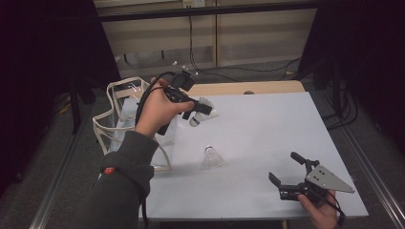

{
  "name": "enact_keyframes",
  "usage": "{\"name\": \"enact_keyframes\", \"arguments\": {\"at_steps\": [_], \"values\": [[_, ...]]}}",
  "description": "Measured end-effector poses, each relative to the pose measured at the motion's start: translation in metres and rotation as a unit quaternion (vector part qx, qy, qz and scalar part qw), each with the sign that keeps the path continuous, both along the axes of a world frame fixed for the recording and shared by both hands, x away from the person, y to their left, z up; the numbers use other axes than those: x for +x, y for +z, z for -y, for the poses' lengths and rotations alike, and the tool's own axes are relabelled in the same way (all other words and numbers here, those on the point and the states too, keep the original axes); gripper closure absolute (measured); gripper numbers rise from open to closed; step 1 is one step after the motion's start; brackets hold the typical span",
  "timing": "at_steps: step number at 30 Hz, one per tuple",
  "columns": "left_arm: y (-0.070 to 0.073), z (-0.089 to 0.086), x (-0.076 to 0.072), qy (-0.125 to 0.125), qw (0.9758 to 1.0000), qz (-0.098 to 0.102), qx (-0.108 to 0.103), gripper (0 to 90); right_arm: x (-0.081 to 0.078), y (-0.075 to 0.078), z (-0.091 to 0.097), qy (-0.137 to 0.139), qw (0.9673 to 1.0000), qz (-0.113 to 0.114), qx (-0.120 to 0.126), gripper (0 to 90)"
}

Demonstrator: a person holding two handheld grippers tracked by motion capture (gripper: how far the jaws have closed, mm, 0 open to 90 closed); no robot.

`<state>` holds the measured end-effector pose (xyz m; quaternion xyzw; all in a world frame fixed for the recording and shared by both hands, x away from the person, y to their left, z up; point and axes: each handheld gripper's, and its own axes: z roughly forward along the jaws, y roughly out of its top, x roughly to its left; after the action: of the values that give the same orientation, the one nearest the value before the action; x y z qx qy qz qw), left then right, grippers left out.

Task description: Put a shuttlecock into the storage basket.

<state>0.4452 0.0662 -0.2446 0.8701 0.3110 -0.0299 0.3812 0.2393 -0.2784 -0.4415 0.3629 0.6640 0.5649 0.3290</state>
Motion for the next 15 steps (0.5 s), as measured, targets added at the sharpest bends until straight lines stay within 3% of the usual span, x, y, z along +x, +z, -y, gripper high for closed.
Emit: {"name": "enact_keyframes", "arguments": {"at_steps": [15], "values": [[0.008,-0.016,0.004,0.012,0.9999,0.005,0.003,74.2,0.002,0.0,0.001,0.0,1.0,0.0,0.002,1.3]]}}
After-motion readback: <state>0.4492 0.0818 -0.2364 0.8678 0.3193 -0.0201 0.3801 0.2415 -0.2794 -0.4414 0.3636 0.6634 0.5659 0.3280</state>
